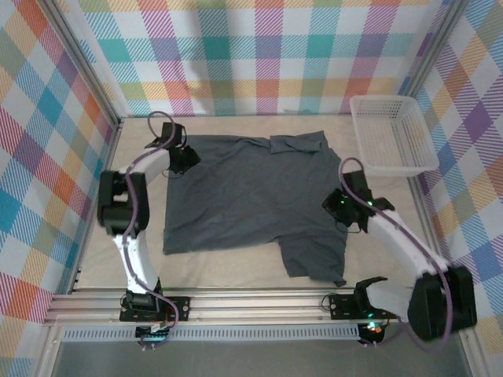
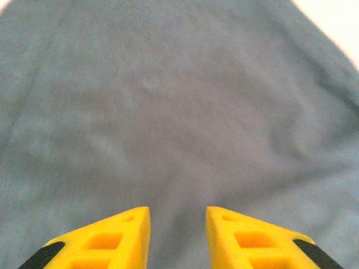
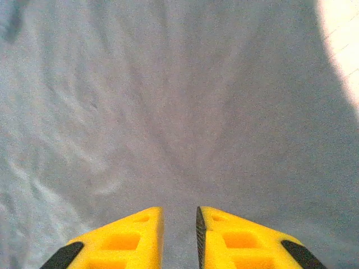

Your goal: Fold the inside-out t-shirt

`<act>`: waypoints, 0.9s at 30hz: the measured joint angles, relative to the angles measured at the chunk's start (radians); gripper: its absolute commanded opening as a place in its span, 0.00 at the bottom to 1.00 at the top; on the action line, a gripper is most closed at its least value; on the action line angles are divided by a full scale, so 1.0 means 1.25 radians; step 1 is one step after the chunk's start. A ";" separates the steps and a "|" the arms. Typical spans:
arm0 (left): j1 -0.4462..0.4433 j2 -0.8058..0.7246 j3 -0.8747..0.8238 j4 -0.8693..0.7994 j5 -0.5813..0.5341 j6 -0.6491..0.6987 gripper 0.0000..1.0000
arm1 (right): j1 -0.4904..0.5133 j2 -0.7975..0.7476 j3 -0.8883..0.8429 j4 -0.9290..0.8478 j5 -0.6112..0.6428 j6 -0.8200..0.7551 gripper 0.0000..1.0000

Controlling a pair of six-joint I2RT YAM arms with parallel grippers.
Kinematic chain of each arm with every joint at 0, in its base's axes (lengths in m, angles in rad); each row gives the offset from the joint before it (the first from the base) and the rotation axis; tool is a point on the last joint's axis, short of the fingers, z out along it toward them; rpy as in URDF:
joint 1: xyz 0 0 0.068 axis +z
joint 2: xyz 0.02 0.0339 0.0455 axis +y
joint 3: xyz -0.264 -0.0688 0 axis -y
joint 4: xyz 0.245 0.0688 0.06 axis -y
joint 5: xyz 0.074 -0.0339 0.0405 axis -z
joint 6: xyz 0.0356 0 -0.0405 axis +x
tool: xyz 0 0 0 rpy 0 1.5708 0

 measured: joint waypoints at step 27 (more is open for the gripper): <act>-0.005 -0.879 -0.610 -0.165 -0.017 0.015 1.00 | -0.117 -0.034 -0.209 -0.032 -0.005 -0.104 0.43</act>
